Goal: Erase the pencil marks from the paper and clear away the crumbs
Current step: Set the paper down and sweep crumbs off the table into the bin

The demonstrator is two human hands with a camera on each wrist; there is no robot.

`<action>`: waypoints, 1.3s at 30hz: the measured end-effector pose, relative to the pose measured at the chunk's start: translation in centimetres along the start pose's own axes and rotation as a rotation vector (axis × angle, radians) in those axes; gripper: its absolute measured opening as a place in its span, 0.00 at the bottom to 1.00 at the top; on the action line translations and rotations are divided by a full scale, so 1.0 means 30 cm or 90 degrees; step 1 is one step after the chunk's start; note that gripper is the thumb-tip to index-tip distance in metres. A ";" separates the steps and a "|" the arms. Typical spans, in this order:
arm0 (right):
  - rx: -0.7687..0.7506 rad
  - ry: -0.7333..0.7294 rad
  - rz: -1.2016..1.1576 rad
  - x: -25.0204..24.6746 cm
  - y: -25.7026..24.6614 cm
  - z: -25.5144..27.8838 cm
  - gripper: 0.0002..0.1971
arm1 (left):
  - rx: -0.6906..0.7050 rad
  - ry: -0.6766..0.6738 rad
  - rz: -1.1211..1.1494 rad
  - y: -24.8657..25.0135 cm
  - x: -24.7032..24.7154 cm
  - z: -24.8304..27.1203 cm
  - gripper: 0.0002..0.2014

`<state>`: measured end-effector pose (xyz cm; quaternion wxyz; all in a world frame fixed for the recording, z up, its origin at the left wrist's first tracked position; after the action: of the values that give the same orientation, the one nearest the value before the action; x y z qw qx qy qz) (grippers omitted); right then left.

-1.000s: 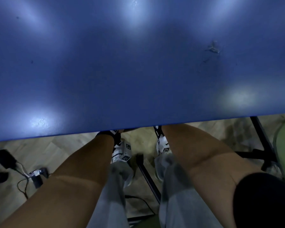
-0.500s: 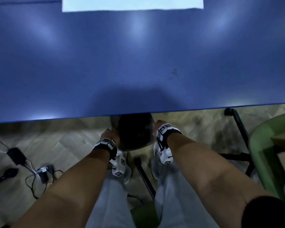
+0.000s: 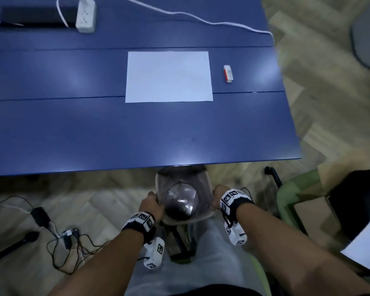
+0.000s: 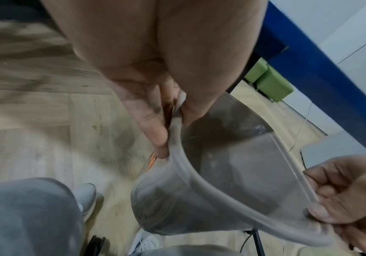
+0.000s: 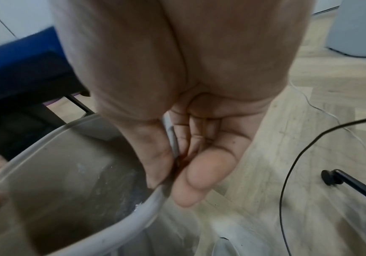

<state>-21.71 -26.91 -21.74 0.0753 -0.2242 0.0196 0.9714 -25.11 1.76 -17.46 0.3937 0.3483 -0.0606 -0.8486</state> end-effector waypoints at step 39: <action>-0.322 0.479 0.082 -0.712 -0.150 0.402 0.42 | 0.033 0.015 -0.010 0.260 -0.193 0.087 0.09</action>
<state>-7.24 -24.53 -1.56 -0.0550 -0.5712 -0.1783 0.7993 -19.31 0.10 -9.43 0.3785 0.3686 -0.0756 -0.8457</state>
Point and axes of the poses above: each hand's wrist, its own z-axis away from the middle knuckle, its own x-axis out of the palm, y = z × x, the point moved 3 cm from there along -z, towards the middle knuckle, and after that the axes turned 2 degrees about z, right-handed, at the moved point
